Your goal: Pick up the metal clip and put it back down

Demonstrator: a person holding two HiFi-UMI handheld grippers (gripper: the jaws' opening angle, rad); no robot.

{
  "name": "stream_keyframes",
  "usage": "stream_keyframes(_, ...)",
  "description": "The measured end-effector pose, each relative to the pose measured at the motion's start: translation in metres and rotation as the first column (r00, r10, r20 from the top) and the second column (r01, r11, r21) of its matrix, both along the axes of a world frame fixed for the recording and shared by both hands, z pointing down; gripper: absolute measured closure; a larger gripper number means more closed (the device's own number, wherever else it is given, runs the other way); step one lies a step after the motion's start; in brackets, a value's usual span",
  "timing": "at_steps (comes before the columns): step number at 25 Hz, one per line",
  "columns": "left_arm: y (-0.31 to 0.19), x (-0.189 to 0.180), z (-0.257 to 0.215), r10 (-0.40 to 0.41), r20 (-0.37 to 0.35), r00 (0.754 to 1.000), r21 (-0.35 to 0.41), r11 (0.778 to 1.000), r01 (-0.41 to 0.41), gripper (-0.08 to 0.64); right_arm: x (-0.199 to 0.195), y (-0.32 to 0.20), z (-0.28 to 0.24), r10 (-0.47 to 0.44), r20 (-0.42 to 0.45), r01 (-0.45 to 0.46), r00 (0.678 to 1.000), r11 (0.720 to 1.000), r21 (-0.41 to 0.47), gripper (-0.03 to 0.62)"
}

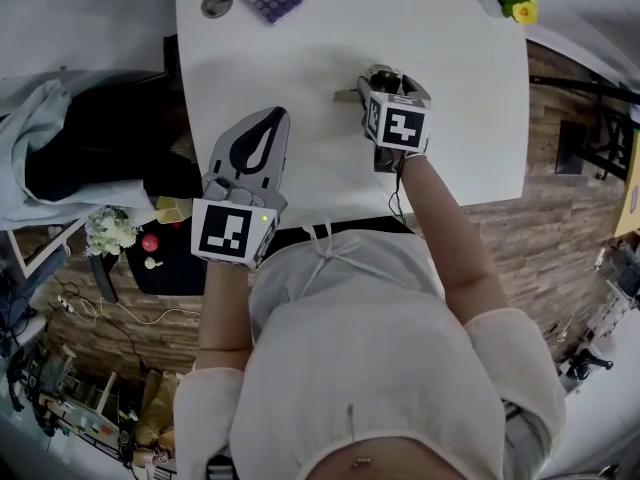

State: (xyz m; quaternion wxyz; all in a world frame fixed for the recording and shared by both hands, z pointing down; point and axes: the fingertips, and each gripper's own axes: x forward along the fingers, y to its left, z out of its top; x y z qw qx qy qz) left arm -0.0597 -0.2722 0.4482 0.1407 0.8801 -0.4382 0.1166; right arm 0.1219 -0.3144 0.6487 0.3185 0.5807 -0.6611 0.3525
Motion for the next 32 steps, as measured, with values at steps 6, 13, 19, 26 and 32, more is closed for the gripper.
stream_keyframes(6,-0.009,-0.011,-0.002,0.013,-0.003,1.000,-0.002,1.000,-0.013,0.540,0.000,0.000,-0.004,0.074,-0.023,-0.075,0.997,0.996,-0.040,0.290)
stream_keyframes(13,-0.006,-0.021,0.005,0.042,0.038,0.998,-0.043,0.998,-0.040,0.540,0.002,0.002,-0.004,0.076,-0.024,-0.076,0.997,0.996,-0.035,0.295)
stream_keyframes(19,-0.010,-0.026,-0.008,0.036,0.017,0.999,0.035,0.999,-0.036,0.540,0.004,0.011,-0.016,0.072,-0.015,-0.072,0.997,0.997,-0.013,0.296)
stream_keyframes(26,-0.005,-0.024,-0.030,0.037,0.016,0.999,0.082,0.996,-0.038,0.540,0.012,0.004,-0.067,0.054,0.041,-0.058,0.998,0.993,0.107,0.296)
stream_keyframes(32,0.001,-0.025,-0.055,0.028,0.022,0.999,0.130,0.991,-0.031,0.540,0.021,-0.003,-0.134,0.021,0.059,-0.036,0.998,0.963,0.267,0.298)
